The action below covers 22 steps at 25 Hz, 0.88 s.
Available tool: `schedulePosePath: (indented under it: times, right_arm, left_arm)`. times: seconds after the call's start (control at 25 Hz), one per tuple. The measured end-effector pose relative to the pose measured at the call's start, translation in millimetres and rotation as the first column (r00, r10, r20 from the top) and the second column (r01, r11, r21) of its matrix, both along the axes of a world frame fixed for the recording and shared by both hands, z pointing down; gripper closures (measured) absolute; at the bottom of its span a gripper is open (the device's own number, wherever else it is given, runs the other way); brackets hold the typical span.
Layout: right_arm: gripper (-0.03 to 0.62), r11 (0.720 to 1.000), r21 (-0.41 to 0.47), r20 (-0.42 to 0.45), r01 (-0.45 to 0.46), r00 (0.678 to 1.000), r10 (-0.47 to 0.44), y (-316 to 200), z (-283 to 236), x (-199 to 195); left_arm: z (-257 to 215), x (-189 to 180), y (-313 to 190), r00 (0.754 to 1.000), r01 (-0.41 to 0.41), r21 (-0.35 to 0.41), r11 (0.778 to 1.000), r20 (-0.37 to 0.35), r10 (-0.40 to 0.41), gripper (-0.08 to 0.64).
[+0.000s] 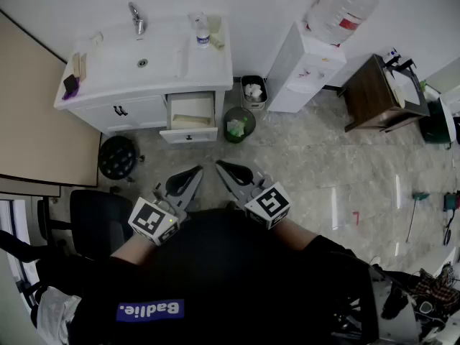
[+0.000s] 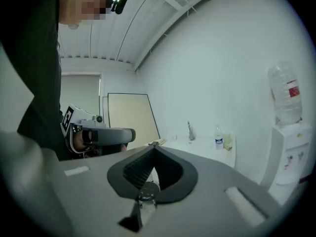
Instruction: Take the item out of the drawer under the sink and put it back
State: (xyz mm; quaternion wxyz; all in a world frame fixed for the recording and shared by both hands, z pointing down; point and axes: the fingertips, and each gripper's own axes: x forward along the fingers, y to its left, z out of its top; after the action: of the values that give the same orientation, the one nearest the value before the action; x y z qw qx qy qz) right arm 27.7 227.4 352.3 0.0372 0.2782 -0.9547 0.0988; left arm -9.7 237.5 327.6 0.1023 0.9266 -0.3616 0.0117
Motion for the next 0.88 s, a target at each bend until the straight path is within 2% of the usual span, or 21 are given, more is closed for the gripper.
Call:
schedulePosePath:
  times: [0.44, 0.88]
  right_arm:
    - [0.591, 1.0, -0.001, 0.006, 0.013, 1.0, -0.013, -0.4, 1.1, -1.0]
    - [0.591, 1.0, -0.007, 0.054, 0.021, 0.998, -0.02, -4.3, -4.1, 7.5]
  left_arm:
    - [-4.4, 3.4, -1.1, 1.0, -0.001, 0.019, 1.0, -0.002, 0.001, 0.557]
    - [-6.6, 8.4, -3.2, 0.999, 0.041, -0.002, 0.999, -0.008, -0.041, 0.555]
